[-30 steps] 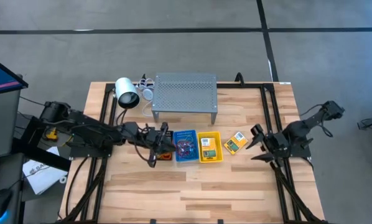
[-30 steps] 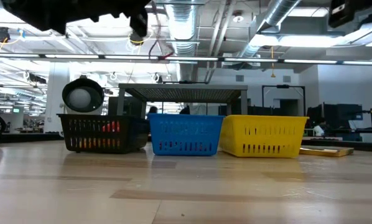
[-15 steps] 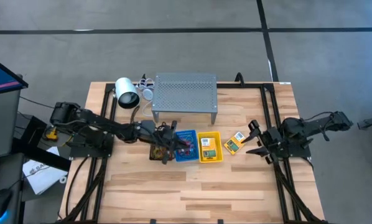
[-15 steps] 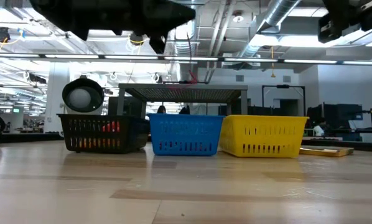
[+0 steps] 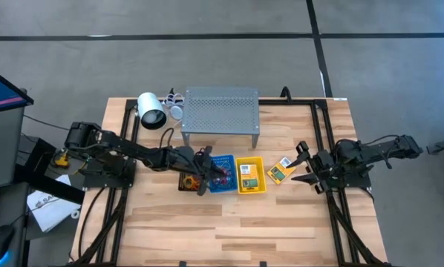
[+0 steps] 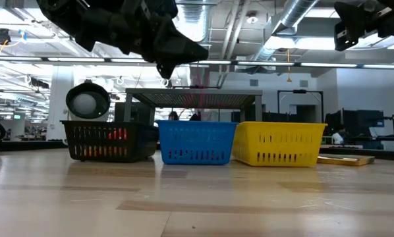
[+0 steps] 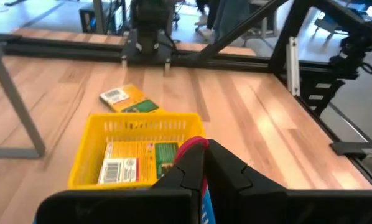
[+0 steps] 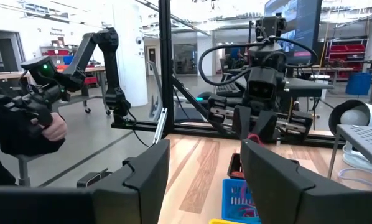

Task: Pick & Place Office Desk Supplies
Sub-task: Put the red rubber band into the blue basket

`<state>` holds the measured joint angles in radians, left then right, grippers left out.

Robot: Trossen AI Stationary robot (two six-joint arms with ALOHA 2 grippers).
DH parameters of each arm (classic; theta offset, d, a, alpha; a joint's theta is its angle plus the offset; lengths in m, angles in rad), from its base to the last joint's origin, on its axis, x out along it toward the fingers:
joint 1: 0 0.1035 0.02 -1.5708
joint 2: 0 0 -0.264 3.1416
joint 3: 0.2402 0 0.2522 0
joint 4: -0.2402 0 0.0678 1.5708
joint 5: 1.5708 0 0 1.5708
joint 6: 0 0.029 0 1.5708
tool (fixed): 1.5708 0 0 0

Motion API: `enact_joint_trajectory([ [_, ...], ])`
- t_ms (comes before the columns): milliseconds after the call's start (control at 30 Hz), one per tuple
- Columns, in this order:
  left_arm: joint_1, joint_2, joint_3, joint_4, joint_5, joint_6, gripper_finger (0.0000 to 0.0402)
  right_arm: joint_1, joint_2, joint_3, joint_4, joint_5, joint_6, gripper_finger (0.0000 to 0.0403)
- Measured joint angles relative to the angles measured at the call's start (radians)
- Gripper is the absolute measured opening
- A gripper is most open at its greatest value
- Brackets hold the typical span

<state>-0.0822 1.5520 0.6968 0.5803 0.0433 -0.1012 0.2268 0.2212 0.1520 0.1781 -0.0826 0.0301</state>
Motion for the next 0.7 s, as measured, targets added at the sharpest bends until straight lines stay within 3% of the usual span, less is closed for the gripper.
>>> enact_joint_trajectory([
  [700,0.000,0.065,0.000,-0.020,-0.021,-0.061,0.0003,0.001,0.000,0.000,0.001,-0.025,0.012,0.0193],
])
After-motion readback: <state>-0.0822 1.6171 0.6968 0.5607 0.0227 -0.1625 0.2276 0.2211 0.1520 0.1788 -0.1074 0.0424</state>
